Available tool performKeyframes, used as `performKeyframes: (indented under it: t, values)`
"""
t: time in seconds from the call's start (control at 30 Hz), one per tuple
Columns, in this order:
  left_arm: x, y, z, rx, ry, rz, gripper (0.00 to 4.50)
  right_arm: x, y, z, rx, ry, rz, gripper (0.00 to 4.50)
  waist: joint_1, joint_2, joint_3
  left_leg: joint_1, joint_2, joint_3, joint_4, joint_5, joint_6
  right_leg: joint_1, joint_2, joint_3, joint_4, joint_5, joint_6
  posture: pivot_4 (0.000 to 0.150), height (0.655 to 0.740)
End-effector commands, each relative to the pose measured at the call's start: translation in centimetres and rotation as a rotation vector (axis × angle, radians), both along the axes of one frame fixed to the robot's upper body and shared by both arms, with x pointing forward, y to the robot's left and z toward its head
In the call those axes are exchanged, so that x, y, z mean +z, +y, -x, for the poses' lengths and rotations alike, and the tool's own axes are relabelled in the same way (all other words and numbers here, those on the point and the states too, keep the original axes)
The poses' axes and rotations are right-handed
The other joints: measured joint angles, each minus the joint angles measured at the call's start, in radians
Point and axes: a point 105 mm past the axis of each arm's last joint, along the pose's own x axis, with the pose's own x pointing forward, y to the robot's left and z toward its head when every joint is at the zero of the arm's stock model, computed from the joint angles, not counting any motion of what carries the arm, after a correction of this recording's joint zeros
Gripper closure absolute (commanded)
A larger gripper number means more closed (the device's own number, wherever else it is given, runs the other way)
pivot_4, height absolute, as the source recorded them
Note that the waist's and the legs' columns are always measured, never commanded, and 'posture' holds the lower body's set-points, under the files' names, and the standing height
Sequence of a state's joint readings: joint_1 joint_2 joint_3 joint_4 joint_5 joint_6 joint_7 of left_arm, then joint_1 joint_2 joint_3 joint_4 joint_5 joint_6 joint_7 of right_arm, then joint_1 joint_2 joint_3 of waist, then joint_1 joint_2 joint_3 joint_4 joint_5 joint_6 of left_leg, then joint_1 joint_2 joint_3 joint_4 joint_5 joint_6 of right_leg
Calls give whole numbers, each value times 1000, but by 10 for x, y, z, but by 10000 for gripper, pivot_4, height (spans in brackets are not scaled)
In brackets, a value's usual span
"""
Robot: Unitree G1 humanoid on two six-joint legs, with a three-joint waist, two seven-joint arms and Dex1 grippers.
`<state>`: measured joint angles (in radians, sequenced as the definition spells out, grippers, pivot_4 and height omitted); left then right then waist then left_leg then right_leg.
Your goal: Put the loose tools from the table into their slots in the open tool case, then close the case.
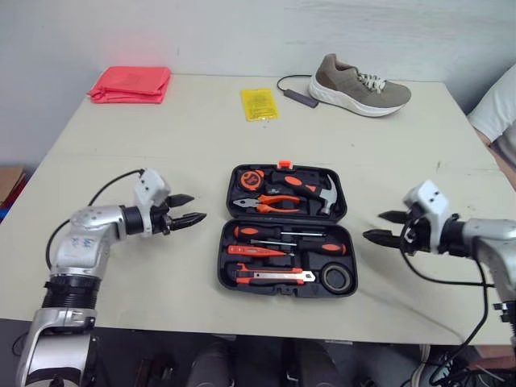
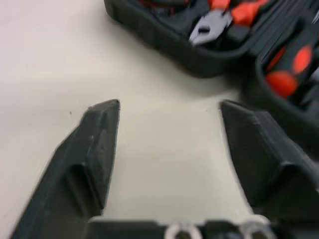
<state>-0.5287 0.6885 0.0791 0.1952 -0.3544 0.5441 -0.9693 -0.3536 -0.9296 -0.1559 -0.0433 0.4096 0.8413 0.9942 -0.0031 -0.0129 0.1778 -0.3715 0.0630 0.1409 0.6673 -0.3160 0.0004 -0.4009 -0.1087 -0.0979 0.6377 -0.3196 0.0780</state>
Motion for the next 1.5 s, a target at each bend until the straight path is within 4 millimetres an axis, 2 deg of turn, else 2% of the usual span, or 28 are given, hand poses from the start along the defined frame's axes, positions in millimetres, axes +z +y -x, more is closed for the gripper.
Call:
performKeyframes:
  t: [0.03,0.13,0.3,0.37,0.6,1.1,1.2,1.37,1.43,1.47,1.5]
  values:
    - [24,-18,2,9,109,43,434,30,13,4,-83,133,-183,0,0,0,0,0,0,-1,0,0,0,0,0,-1,0,0,0,1500,7400]
    - [20,-28,-3,63,224,4,434,26,21,-1,-181,275,-184,0,-1,0,0,0,-1,-1,0,0,0,0,0,0,0,0,0,1500,7400]
    - [19,-43,-19,158,277,25,434,31,35,-23,-271,303,-243,0,-1,0,0,-3,-1,2,-1,1,-1,-5,1,2,5,0,0,1500,7400]
    - [15,-44,-21,181,296,14,434,29,35,-28,-297,314,-240,0,0,0,0,-8,-2,4,-1,2,-1,-12,5,5,8,0,0,1500,7400]
    - [10,-44,-36,249,315,3,434,20,43,-46,-350,347,-234,0,-2,0,0,-8,-2,6,0,2,-1,-13,7,6,7,0,0,1500,7400]
    - [-4,-57,-45,258,365,-14,434,6,45,-60,-398,384,-185,0,-3,0,0,-7,-1,7,-1,3,-2,-14,8,8,8,0,0,1500,7400]
    - [-6,-62,-43,234,387,-11,9491,3,48,-60,-398,402,-187,9098,-3,0,0,-7,-1,8,-1,3,-2,-14,8,8,8,0,0,1500,7400]
    - [-7,-70,-39,194,421,9,33886,1,55,-61,-396,429,-234,35861,-3,0,0,-6,-1,8,-1,3,-2,-13,9,9,8,0,0,1500,7400]
    - [-8,-73,-38,184,428,17,42316,2,57,-62,-396,430,-266,45000,2,-1,-1,-5,-1,8,0,3,-2,-12,8,9,8,0,0,1500,7400]
    - [-8,-74,-37,174,429,26,44745,4,60,-63,-390,423,-295,45000,1,-1,-1,-3,-1,8,0,3,-2,-11,8,9,6,0,0,1500,7400]
    - [-8,-75,-37,168,432,41,44745,6,62,-64,-381,421,-321,45000,-2,-1,-1,-3,-1,8,0,3,-2,-11,8,9,6,0,0,1500,7400]
